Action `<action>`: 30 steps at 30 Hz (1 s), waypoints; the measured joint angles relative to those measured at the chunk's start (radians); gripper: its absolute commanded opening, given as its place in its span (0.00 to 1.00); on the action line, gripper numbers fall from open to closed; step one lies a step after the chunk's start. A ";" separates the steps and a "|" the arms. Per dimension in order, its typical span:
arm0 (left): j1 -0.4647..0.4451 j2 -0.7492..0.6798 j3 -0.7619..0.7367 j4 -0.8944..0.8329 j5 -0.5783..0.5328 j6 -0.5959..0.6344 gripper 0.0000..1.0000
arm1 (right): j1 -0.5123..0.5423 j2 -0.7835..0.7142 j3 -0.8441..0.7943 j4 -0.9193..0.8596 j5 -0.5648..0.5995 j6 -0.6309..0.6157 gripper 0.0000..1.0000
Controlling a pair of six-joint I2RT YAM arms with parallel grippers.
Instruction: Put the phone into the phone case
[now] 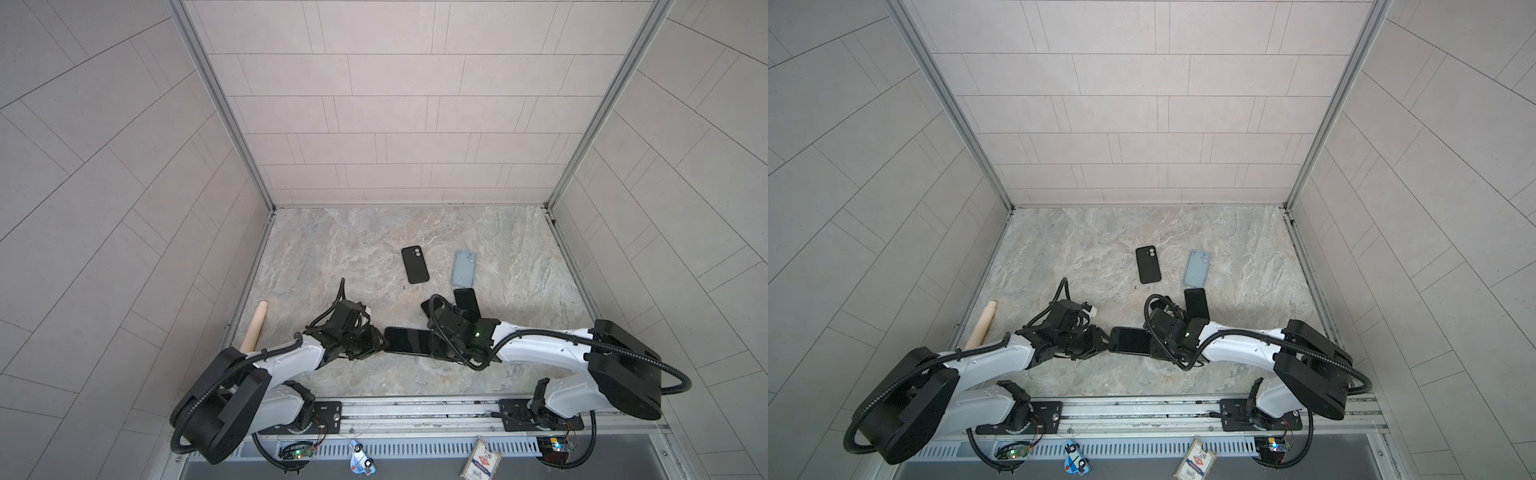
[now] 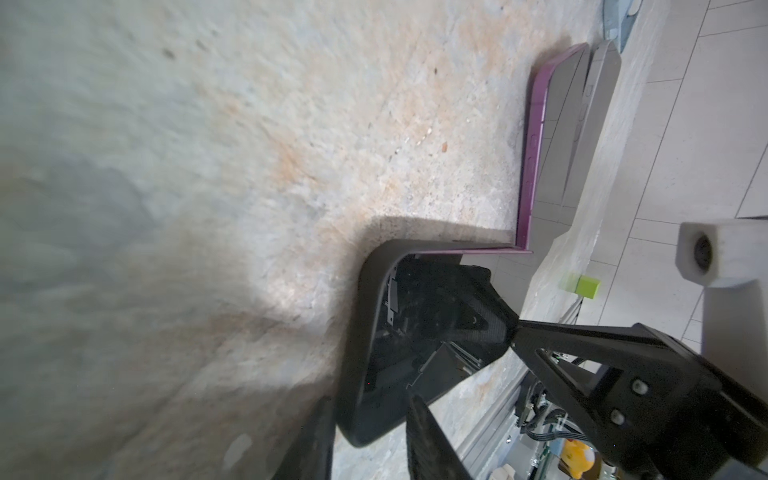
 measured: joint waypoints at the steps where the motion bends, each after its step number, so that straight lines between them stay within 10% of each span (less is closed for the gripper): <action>1: 0.000 0.000 0.000 -0.001 0.000 0.000 0.33 | 0.000 0.000 -0.001 0.003 0.000 0.001 0.09; 30: 0.007 0.018 -0.018 0.079 -0.010 -0.003 0.34 | 0.040 0.076 -0.024 0.153 0.048 0.087 0.06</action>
